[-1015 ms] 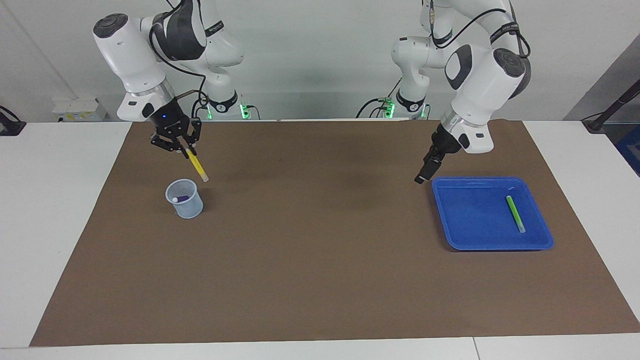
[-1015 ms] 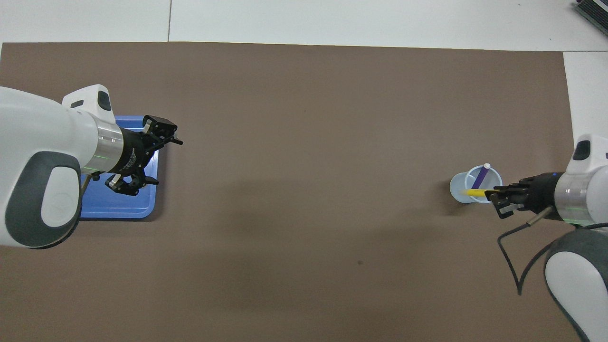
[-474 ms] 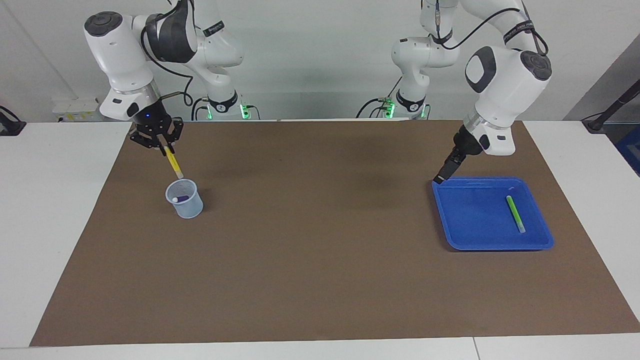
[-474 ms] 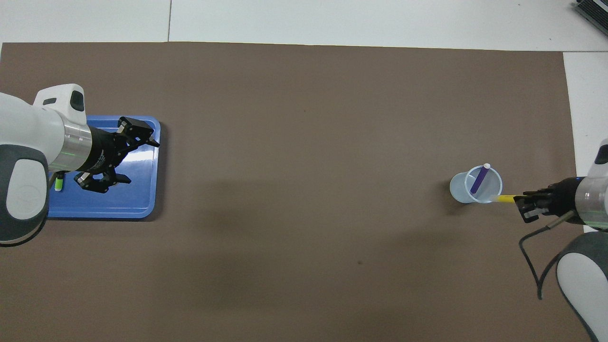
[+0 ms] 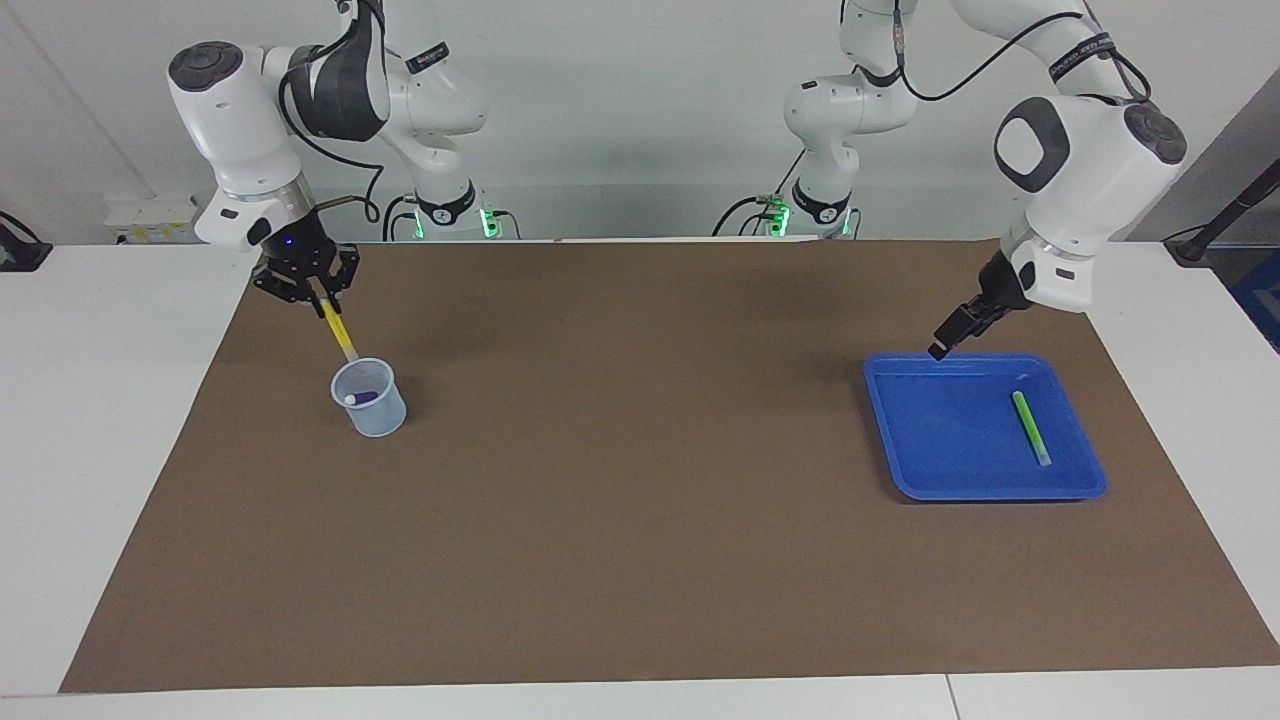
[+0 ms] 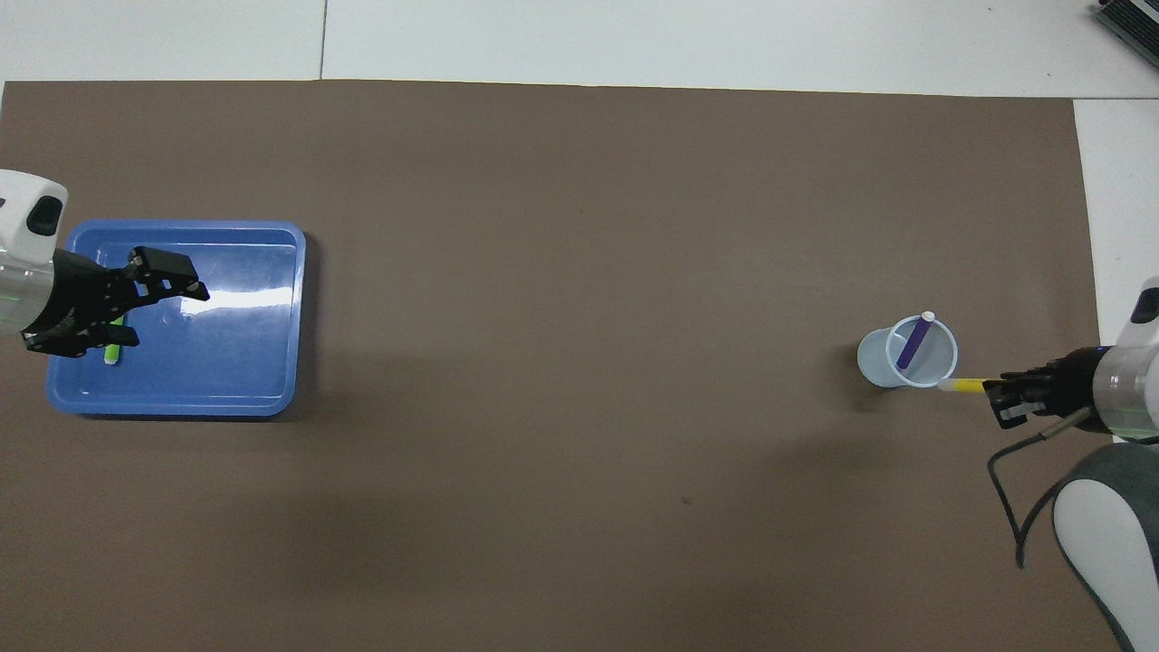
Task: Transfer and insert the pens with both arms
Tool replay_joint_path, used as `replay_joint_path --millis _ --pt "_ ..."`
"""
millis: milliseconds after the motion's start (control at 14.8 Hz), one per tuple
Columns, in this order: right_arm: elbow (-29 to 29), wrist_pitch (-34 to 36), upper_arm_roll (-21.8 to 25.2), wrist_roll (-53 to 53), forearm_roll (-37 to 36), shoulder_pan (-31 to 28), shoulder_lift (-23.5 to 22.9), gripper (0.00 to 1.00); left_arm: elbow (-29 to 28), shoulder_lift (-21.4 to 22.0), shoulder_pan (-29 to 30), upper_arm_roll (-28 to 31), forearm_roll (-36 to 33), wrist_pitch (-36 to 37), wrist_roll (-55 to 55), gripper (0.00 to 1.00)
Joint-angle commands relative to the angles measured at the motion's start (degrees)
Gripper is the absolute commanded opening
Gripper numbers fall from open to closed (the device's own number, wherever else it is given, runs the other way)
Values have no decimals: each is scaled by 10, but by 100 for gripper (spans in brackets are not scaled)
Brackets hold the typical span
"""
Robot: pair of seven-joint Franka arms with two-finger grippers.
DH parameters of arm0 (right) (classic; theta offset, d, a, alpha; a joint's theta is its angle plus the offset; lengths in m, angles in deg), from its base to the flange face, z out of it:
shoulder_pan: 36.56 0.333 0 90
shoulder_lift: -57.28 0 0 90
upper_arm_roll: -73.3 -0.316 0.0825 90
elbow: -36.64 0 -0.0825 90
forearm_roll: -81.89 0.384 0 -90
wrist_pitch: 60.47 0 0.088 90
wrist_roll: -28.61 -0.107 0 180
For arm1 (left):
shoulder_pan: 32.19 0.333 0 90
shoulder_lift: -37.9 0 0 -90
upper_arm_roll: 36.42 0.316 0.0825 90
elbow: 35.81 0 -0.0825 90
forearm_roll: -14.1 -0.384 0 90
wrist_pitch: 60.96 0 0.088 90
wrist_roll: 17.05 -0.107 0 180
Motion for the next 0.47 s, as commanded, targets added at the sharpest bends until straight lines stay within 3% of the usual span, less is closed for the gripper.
replay_joint_path --millis 0,406 --pt "17 -21 -10 -23 -14 -11 3 0 -7 -11 19 -6 -64 -12 -89 100" --pt "18 -35 -10 -29 -14 -7 -6 0 -8 -75 49 -6 -95 -127 -246 100"
